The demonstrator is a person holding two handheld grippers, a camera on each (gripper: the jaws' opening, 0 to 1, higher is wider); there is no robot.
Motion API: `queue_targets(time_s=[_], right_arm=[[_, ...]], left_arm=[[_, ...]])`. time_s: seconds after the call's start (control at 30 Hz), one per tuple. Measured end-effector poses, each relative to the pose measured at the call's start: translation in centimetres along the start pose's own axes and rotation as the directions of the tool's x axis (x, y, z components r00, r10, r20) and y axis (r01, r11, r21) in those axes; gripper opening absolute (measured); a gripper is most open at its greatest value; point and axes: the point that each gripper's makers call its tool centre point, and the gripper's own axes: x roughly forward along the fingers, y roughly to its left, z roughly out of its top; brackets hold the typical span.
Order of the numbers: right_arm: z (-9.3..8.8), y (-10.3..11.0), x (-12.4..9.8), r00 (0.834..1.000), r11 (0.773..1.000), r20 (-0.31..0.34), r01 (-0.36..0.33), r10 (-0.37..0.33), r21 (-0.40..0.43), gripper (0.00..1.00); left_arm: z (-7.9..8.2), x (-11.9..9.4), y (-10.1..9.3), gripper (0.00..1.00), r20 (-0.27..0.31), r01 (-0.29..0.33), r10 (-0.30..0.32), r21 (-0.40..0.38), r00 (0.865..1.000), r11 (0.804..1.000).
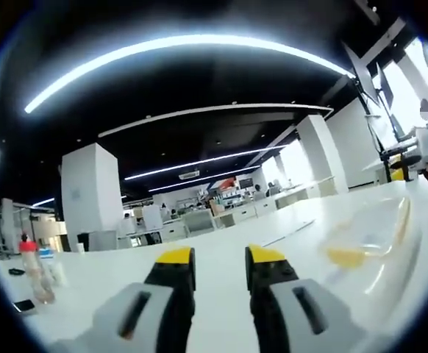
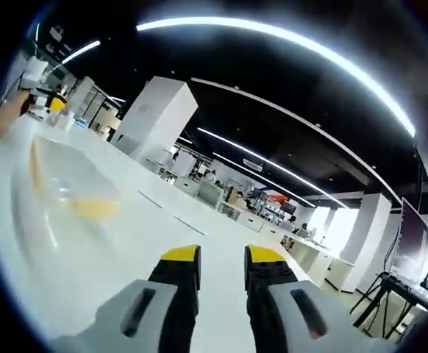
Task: Snap each plastic latch of the storage box into its locked position after aligning the lid with the box until every specified latch is closed and the lid sits flush.
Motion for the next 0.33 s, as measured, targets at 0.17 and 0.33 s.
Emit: queue_targets(time_s=[0.17, 0.33], right_arm=[[-0.23, -0.04, 0.02, 1.0, 1.0, 0.0, -0.004, 0.004, 0.016, 0.22], [0.3, -0.19, -0.13, 1.0, 1.0, 0.029, 0.009, -0.009, 0.007, 0.22]], left_arm=[[-0.14, -0.05, 0.41, 0.27, 0.003, -0.014, 0.014, -0.018, 1.0, 1.0], [-0.05, -0.13, 0.65, 0.27, 0.011, -0.022, 0.023, -0.03, 1.0, 0.999]])
